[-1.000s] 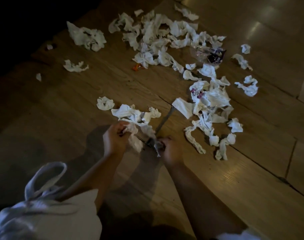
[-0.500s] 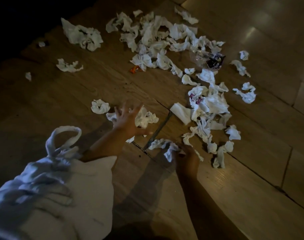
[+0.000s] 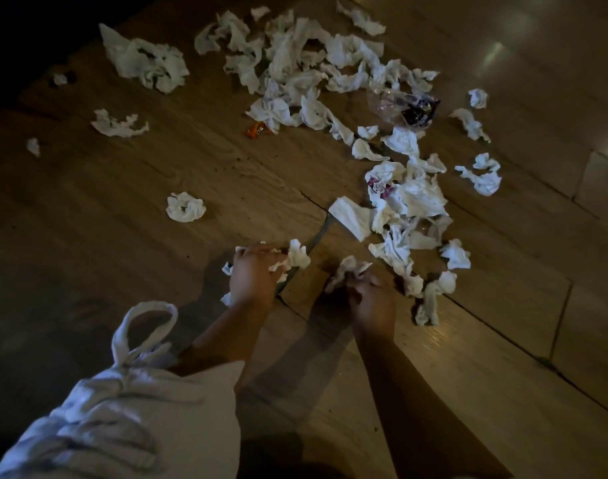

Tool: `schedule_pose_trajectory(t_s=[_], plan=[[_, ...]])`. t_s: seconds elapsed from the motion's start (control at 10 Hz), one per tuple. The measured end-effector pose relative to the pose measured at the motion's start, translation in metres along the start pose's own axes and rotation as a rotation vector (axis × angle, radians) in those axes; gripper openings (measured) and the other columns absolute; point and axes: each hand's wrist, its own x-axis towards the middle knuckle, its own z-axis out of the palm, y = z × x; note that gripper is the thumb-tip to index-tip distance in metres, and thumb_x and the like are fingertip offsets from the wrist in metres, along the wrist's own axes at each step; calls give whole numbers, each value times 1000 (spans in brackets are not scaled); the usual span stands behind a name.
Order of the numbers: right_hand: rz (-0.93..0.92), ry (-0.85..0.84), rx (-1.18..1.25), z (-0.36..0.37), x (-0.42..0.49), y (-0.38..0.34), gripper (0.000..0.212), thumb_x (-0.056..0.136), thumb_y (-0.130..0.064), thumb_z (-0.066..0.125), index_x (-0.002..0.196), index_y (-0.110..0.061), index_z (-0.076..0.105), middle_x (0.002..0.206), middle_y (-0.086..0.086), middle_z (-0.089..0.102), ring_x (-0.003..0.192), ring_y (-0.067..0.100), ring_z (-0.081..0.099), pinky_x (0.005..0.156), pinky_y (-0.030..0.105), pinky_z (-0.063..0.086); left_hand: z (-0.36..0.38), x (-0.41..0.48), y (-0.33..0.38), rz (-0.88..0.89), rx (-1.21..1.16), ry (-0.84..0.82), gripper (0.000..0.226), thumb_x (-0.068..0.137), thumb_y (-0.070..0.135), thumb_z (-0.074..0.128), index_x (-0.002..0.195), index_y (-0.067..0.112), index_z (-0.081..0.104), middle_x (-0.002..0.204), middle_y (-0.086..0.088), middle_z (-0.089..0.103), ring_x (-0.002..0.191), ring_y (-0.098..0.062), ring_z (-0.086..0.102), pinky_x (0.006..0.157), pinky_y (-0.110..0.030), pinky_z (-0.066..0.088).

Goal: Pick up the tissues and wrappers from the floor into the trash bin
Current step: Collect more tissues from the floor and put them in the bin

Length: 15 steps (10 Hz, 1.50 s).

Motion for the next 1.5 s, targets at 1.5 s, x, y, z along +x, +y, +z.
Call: schedule_pose_trajectory(t_s=[1.5], plan=[[412, 87, 501, -60, -43, 77, 21, 84, -6, 64, 104, 2, 67, 95, 13, 67, 71, 12, 56, 65, 16, 42, 64, -35, 67, -284, -34, -311, 39, 88, 29, 63, 118, 5, 59, 116, -13, 63, 98, -22, 60, 76, -26, 43]])
